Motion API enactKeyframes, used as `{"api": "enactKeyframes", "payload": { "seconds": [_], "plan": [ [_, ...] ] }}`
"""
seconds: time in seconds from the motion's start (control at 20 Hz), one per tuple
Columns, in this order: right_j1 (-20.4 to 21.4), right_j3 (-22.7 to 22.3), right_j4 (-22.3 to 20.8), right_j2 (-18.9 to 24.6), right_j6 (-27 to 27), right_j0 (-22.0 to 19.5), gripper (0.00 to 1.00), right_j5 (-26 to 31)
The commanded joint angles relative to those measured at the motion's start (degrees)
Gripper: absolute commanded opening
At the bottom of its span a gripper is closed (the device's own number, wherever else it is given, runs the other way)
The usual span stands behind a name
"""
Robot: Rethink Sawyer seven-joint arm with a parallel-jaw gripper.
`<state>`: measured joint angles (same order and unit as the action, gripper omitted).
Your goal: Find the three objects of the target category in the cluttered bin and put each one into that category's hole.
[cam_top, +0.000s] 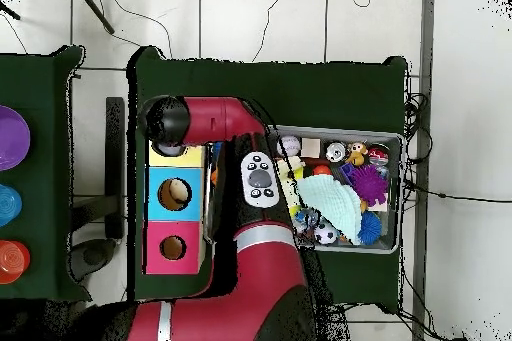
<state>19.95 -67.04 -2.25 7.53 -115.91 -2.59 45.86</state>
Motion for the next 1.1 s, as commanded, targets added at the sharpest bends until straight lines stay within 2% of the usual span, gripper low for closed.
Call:
{"api": "enactKeyframes", "payload": {
  "seconds": [0.05, 0.25, 0.4, 0.7, 1.1],
  "plan": [
    [-12.3, 1.3, -3.9, -0.6, -6.6, 2.4, 0.00, -10.6],
    [-13.7, 3.5, -3.4, -2.2, -8.4, 4.0, 0.00, -10.6],
    [-11.8, 2.5, -1.9, -1.9, -7.6, 3.9, 0.00, -7.1],
    [-3.9, -3.4, 1.2, -0.3, -3.9, 1.7, 0.00, 1.5],
    [6.1, -8.4, 4.6, 0.9, -1.8, 0.3, 0.00, 11.1]
  ]
}}
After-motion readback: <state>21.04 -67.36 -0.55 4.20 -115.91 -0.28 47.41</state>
